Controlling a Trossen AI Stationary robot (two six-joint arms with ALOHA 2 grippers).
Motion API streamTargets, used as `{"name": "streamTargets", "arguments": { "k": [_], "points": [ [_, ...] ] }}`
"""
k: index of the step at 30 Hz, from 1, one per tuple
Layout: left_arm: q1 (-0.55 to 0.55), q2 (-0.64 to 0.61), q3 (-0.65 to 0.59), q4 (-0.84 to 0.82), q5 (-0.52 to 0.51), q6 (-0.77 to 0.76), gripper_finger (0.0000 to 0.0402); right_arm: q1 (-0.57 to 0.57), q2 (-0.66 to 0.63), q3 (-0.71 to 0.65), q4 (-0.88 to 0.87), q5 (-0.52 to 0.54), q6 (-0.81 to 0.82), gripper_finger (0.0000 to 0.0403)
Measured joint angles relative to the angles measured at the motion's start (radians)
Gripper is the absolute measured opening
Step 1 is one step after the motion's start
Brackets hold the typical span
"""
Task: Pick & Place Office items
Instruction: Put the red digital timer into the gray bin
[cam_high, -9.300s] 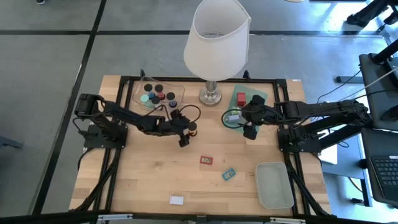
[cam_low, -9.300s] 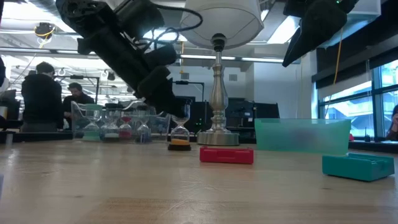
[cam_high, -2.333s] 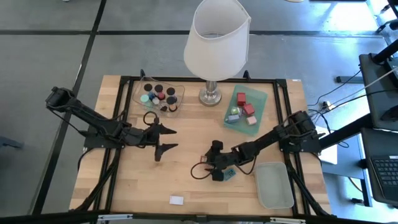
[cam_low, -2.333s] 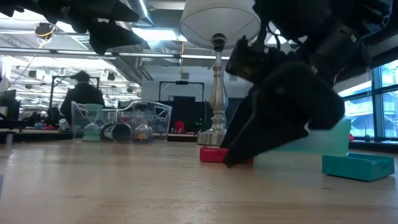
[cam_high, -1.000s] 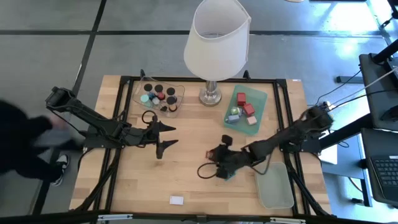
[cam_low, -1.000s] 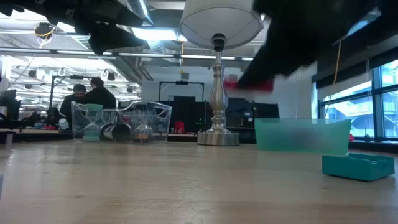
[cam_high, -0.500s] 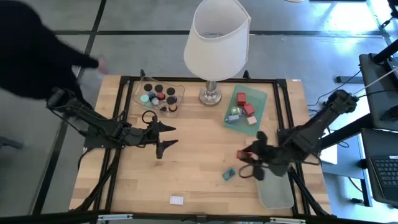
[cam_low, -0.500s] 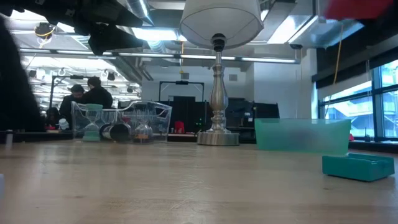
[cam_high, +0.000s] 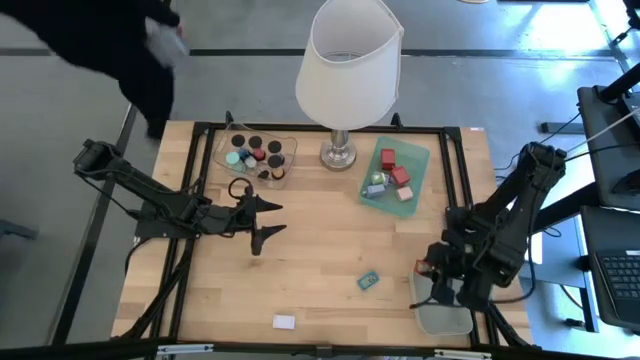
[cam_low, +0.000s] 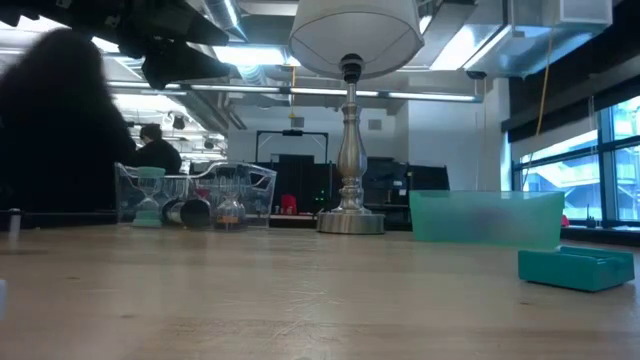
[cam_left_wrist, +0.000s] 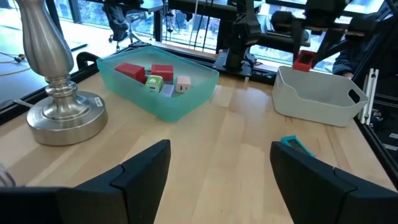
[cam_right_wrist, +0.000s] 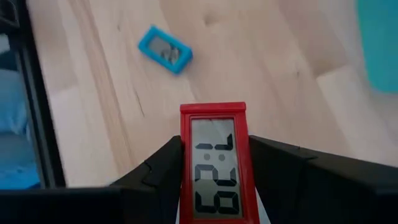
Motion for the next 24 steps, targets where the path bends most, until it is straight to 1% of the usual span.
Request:
{"name": "streamTargets", "arguments": {
  "k": [4, 9, 13, 18, 24],
  "points": [
    [0.000, 0.000, 0.000, -0.003, 0.000, 0.000, 0.0272, 0.042, 0.067, 0.000, -0.002, -0.035, 0.067, 0.0157],
    [0.000, 0.000, 0.000, -0.004, 0.000, 0.000, 0.0274, 0.073, 0.169, -0.012, -0.002, -0.043, 0.115, 0.0157],
    [0.000, 0.000, 0.000, -0.004, 0.000, 0.001, 0.0272, 0.078, 0.232, -0.043, 0.001, -0.107, 0.156, 0.0157],
    [0.000, 0.000, 0.000, -0.004, -0.008, 0.003, 0.0273, 0.077, 0.264, -0.092, 0.020, -0.168, 0.213, 0.0158],
    [0.000, 0.000, 0.000, -0.004, -0.018, 0.003, 0.0272, 0.077, 0.264, -0.116, 0.085, -0.169, 0.219, 0.0158]
  ]
}}
